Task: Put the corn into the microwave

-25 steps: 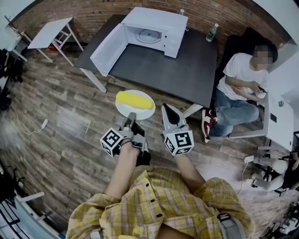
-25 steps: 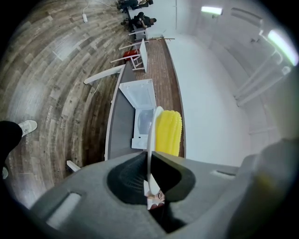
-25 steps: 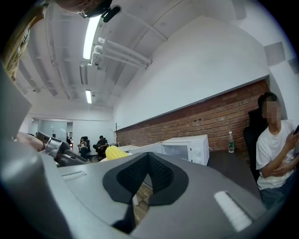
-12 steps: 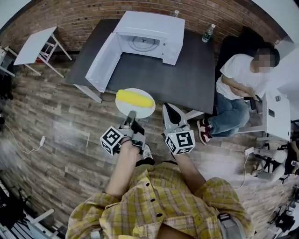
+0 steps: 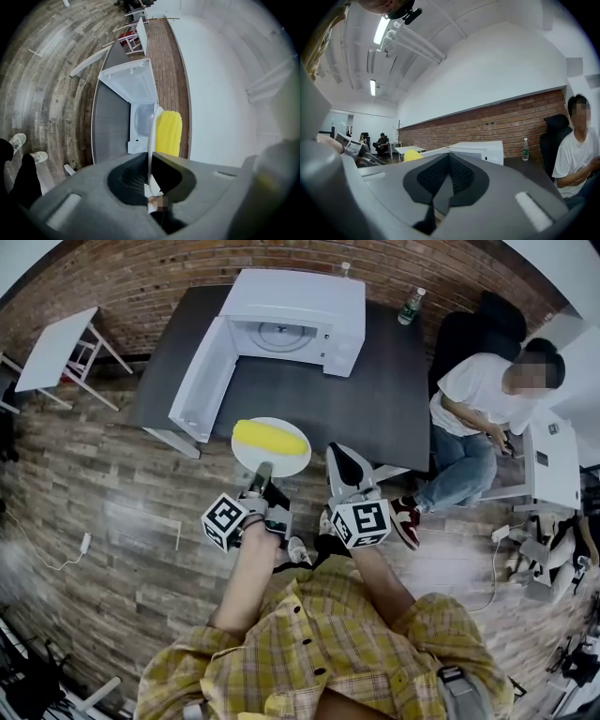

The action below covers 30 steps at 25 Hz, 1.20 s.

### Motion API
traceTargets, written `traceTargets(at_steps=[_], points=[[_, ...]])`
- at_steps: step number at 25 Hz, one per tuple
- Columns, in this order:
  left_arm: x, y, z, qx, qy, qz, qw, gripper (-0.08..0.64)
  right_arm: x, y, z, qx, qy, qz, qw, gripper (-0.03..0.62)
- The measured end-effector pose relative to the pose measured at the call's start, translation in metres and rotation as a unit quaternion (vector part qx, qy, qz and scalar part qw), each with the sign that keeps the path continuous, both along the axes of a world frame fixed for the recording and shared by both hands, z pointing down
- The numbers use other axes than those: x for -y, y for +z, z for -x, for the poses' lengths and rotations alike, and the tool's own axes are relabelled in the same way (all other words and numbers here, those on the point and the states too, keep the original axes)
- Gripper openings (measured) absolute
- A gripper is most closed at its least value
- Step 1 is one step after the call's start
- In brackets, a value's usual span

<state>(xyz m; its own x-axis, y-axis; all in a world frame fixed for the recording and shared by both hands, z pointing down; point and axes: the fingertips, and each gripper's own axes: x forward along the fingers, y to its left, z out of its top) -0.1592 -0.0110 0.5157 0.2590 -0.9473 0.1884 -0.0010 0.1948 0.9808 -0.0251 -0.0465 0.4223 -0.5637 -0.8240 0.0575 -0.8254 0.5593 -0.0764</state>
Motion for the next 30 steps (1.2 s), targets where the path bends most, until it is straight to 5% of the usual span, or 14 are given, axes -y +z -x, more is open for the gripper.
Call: traceTargets(at_steps=[30], points=[[0.123,0.035,0.0,-0.002,-0.004,0.019,0.9998,0.017,0.115,0.028,-0.005,0.003,-0.004,0.004,1.0,0.003]])
